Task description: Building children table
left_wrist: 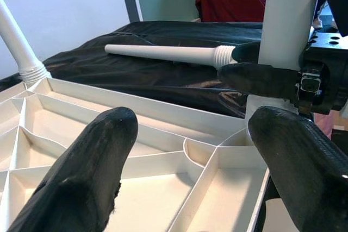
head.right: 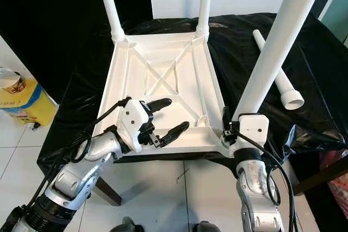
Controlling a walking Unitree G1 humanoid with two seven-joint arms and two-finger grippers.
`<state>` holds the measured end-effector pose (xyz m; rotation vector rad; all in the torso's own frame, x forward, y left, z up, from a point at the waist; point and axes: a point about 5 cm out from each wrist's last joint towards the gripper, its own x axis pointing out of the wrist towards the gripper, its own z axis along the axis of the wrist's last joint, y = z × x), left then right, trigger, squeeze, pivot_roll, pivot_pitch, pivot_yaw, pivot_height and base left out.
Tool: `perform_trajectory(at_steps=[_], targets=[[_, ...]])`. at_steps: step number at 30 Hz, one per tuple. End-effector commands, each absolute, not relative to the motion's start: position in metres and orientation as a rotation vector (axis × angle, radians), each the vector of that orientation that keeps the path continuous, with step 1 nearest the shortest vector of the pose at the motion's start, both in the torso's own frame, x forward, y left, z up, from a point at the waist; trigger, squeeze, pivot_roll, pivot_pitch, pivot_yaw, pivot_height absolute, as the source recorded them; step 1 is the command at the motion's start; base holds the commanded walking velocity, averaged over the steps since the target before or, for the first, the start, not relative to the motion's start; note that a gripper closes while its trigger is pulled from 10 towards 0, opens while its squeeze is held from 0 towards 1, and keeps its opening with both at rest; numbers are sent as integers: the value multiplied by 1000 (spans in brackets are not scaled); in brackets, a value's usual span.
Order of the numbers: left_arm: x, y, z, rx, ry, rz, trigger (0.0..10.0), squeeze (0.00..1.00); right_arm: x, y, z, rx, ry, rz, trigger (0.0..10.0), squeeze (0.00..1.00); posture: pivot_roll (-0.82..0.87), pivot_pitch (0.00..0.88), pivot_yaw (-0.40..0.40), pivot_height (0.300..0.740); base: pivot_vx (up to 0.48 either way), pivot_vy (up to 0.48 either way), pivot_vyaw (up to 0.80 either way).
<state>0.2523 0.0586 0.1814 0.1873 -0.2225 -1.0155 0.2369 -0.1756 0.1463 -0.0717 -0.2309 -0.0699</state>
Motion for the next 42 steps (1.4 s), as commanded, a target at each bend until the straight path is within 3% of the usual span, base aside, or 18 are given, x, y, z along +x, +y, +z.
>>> perform_trajectory(at_steps=[1,22,37,42], targets=[[243,52,180,221,-214,-1228,10000,0,234,-176,145,-75,-226,-72,10000,0,-97,84,30,740,0,0,0],[243,54,181,217,-210,-1219,10000,0,233,-168,116,-149,-116,82,10000,0,-90,97,30,740,0,0,0],[242,54,184,218,-223,-1215,10000,0,239,-170,105,49,-21,84,10000,0,-82,92,24,740,0,0,0],[242,54,185,218,-227,-1209,10000,0,236,-171,105,13,-60,114,10000,0,-81,92,23,740,0,0,0]])
